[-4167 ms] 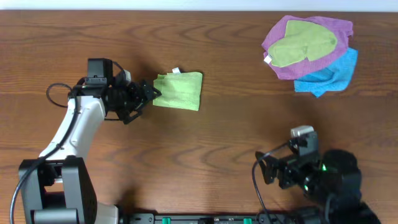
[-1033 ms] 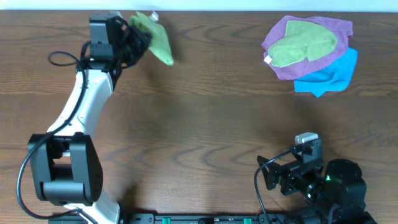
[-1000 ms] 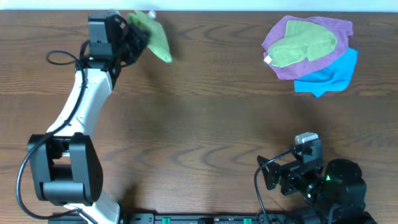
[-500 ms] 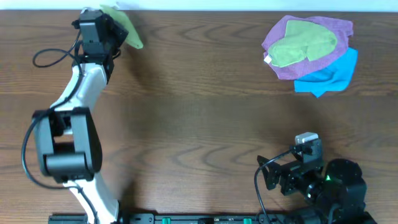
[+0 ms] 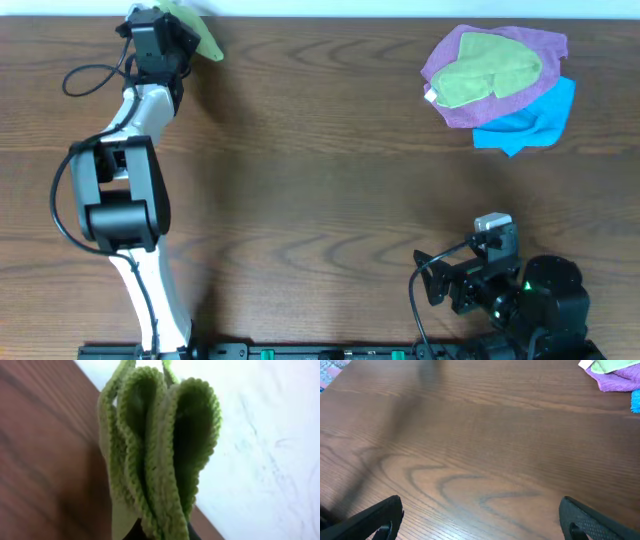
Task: Fold the cloth
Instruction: 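Carry the folded towel with the left gripper to the top left corner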
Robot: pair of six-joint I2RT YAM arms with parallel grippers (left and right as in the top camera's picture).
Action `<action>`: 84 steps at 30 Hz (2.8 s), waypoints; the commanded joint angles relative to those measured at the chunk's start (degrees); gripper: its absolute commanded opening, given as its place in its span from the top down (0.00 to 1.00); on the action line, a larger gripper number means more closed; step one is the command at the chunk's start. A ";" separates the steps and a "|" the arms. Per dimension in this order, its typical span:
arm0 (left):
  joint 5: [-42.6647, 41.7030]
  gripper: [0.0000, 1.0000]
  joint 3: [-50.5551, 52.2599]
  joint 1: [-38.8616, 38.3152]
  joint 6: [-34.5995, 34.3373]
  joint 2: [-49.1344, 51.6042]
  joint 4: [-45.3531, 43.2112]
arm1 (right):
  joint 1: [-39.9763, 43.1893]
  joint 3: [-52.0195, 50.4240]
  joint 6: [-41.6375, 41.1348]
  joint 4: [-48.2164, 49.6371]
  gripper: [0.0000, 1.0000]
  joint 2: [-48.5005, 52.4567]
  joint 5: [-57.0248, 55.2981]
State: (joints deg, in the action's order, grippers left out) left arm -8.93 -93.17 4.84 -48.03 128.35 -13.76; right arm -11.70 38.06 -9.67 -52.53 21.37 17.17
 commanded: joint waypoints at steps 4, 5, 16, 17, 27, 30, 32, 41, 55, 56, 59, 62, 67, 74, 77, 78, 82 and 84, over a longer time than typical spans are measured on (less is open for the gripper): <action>2.75 0.94 -1.62 0.81 0.39 1.42 3.32 | 0.48 -0.37 -0.57 -0.04 0.01 -0.09 0.20; 3.37 0.94 -1.62 0.90 1.01 1.42 4.28 | 0.48 -0.37 -0.57 -0.04 0.01 -0.09 0.20; 4.66 0.94 -1.62 0.94 3.23 1.42 13.27 | 0.48 -0.37 -0.57 -0.04 0.01 -0.09 0.22; 4.66 0.94 -1.62 0.94 3.23 1.42 14.03 | 0.48 -0.37 -0.57 -0.04 0.01 -0.09 0.20; 4.55 0.94 -1.62 1.97 3.23 1.40 20.22 | 0.48 -0.37 -0.57 -0.04 0.01 -0.09 0.20; 4.48 0.94 -1.62 2.43 3.23 1.40 21.99 | 0.48 -0.37 -0.57 -0.04 0.01 -0.09 0.20; 4.48 0.94 -1.62 2.69 3.26 1.40 22.75 | 0.48 -0.37 -0.57 -0.04 0.01 -0.09 0.20; 4.46 0.94 -1.62 4.35 3.26 1.40 25.14 | 0.48 -0.37 -0.57 -0.04 0.01 -0.09 0.22; -0.17 0.25 -1.62 7.21 8.74 1.20 29.07 | 0.48 -0.37 -0.57 -0.04 0.01 -0.09 0.20; -0.17 0.15 -1.62 7.23 9.01 1.09 29.51 | 0.48 -0.37 -0.57 -0.04 0.01 -0.09 0.20; -0.13 0.05 -1.62 7.26 9.42 0.52 30.91 | 0.48 -0.37 -0.57 -0.04 0.01 -0.09 0.22; -0.13 0.05 -1.62 7.23 10.99 -0.57 32.17 | 0.48 -0.37 -0.57 -0.04 0.01 -0.09 0.22; -0.09 0.05 -1.62 7.26 13.97 -4.46 36.59 | 0.48 -0.37 -0.57 -0.04 0.01 -0.09 0.20; 0.33 0.05 -1.62 7.26 15.96 -11.78 41.57 | 0.48 -0.37 -0.57 -0.04 0.01 -0.09 0.20; 0.07 0.05 -1.62 7.26 17.07 -14.73 44.09 | 0.48 -0.37 -0.57 -0.04 0.01 -0.09 0.20; 0.13 0.05 -1.62 7.23 17.40 -15.63 45.38 | 0.48 -0.37 -0.57 -0.04 0.01 -0.09 0.20; 0.11 0.05 -1.62 6.80 18.80 -18.08 50.14 | 0.48 -0.37 -0.57 -0.04 0.01 -0.09 0.22; 0.07 0.05 -1.62 6.25 20.61 -19.17 52.83 | 0.48 -0.37 -0.57 -0.04 0.01 -0.09 0.22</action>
State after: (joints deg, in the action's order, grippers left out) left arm -8.82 -93.84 11.75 -30.57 110.56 37.17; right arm -11.70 38.06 -9.67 -52.53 21.37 17.17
